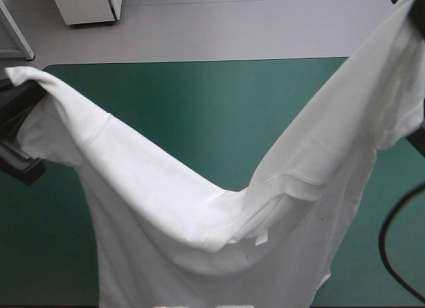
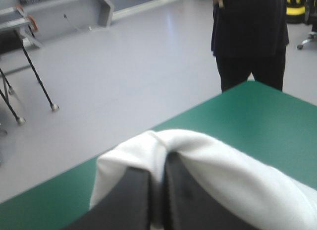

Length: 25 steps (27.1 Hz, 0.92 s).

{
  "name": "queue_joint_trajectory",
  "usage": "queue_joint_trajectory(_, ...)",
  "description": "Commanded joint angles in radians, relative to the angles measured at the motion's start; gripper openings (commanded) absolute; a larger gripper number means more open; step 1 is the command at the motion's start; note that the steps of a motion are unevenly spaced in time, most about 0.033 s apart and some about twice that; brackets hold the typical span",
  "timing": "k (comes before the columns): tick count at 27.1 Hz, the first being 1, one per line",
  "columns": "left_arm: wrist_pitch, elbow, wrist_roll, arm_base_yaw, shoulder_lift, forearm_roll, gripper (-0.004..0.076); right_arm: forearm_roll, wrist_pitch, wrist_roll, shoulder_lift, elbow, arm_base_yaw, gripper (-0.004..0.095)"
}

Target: Fold the cloth

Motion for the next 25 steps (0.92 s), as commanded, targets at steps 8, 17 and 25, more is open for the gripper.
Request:
queue_joint_trajectory(8,-0.262,0.101,0.006,-0.007,0.355,-0.008,-0.0022,-0.131,-0.187,-0.019,0.324,0.297,-0.007,-0.0017)
queue_joint_trajectory(17,-0.361,0.098,0.027,-0.007,0.69,-0.019,-0.0022,-0.133,-0.233,-0.094,0.727,0.155,-0.009,-0.0017)
queue_joint_trajectory(25,-0.473,0.041,0.058,-0.007,0.871,-0.023,-0.0022,-0.127,-0.273,-0.097,0.968,-0.031,-0.021,-0.0017)
